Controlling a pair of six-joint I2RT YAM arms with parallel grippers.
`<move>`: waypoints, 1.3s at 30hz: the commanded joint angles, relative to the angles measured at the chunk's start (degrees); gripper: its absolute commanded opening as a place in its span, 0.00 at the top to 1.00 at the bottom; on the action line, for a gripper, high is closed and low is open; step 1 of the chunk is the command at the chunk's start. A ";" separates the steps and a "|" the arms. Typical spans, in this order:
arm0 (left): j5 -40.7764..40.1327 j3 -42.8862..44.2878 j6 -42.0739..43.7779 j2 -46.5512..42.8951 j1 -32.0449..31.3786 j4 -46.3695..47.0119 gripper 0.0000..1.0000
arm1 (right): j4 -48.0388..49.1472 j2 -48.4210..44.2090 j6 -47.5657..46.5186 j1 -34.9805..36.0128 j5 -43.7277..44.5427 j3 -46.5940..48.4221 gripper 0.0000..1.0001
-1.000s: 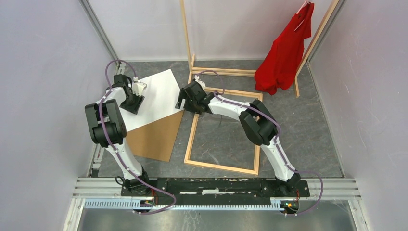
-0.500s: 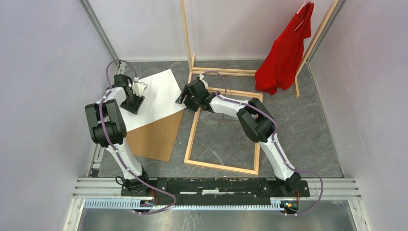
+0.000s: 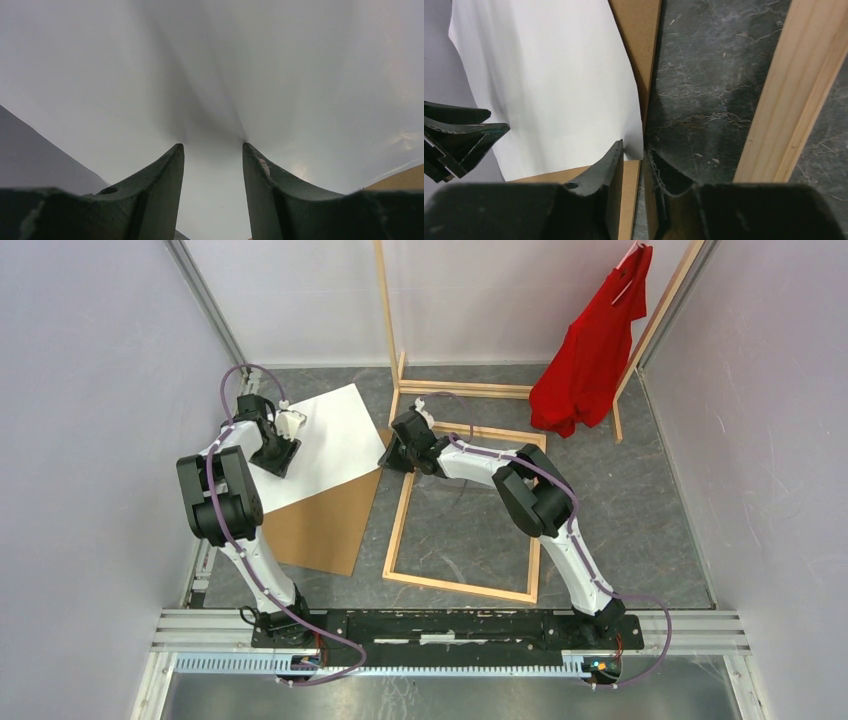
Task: Put the photo into the frame
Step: Move the photo to the photo frame.
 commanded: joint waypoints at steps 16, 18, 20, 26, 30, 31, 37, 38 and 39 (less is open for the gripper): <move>3.69 2.01 2.29 -2.38 -0.06 -8.06 0.41 | 0.83 -9.50 -8.51 -0.10 4.08 0.90 1.00; 4.56 3.64 2.06 -3.54 0.19 -10.07 0.38 | 0.93 -11.82 -10.44 -0.07 3.58 -0.37 1.00; 5.57 5.28 2.07 -5.22 0.30 -12.39 0.36 | 0.11 -14.83 -12.77 -0.19 2.53 -2.08 1.00; 6.96 9.45 2.39 -9.99 0.29 -18.05 0.32 | -7.25 -27.88 -24.20 -2.96 -6.07 -13.87 1.00; 7.74 10.35 2.83 -12.46 0.06 -19.80 0.32 | -18.19 -37.52 -36.86 -8.22 -12.94 -22.20 1.00; 7.65 10.23 2.97 -12.76 -0.21 -19.98 0.32 | -21.95 -40.19 -40.60 -9.76 -13.21 -23.99 1.00; 7.51 9.17 2.28 -13.68 -1.86 -20.30 0.34 | -36.97 -49.31 -55.78 -15.50 -5.44 -27.49 1.00; 7.61 8.94 2.17 -13.78 -2.15 -20.34 0.34 | -38.82 -49.48 -57.15 -15.65 -3.21 -27.34 1.00; 7.58 8.80 2.16 -13.89 -2.58 -20.39 0.34 | -40.07 -49.30 -58.67 -15.71 -0.15 -27.20 1.00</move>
